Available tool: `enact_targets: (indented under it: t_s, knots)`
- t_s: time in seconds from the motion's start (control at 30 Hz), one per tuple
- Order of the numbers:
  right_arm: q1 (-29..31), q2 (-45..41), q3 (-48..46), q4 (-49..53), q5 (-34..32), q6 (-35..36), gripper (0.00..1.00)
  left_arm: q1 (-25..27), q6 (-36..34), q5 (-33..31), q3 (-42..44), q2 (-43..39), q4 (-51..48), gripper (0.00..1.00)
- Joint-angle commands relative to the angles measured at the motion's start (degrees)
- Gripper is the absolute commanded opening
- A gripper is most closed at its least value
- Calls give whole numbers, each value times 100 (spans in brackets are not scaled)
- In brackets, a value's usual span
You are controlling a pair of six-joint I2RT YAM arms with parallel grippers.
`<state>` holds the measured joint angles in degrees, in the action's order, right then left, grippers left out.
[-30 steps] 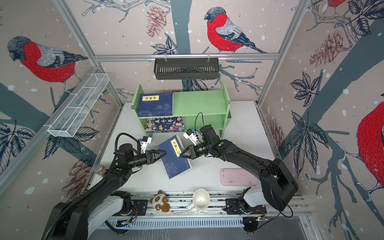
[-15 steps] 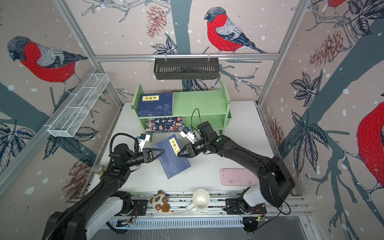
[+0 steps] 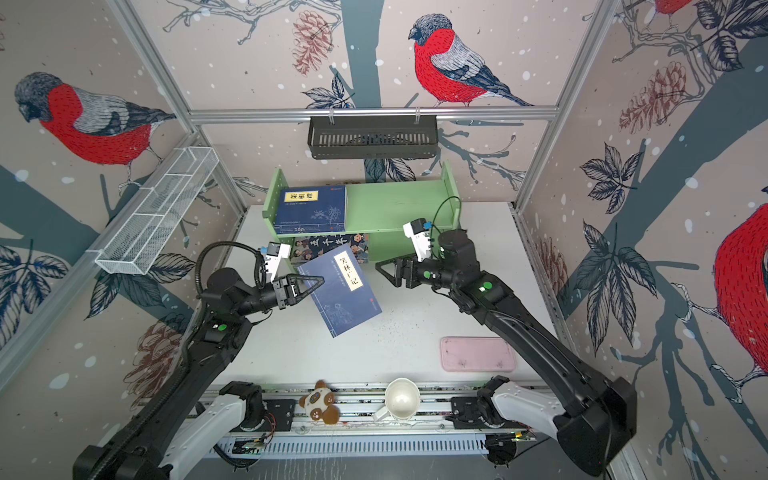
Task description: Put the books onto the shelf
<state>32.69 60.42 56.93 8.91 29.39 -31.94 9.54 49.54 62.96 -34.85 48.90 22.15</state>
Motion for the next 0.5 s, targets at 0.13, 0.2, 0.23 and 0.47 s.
enact_targets:
  t_s: [0.13,0.2,0.23,0.47]
  knots:
    - [-149,-727,-277,-1266,-300,-913,91,-48,-413,-591,-1692,524,-315,0]
    - [-86,-725,-343,-1742,-167,-1214,91,-98,-137,-925,-2090,705,-147,0]
    - [-30,-731,-385,-2013,-160,-1364,91,-141,48,-1088,-2199,782,9,0]
    - [634,-87,-308,-3240,-397,-1824,91,-470,1500,-2111,-2428,955,1079,0]
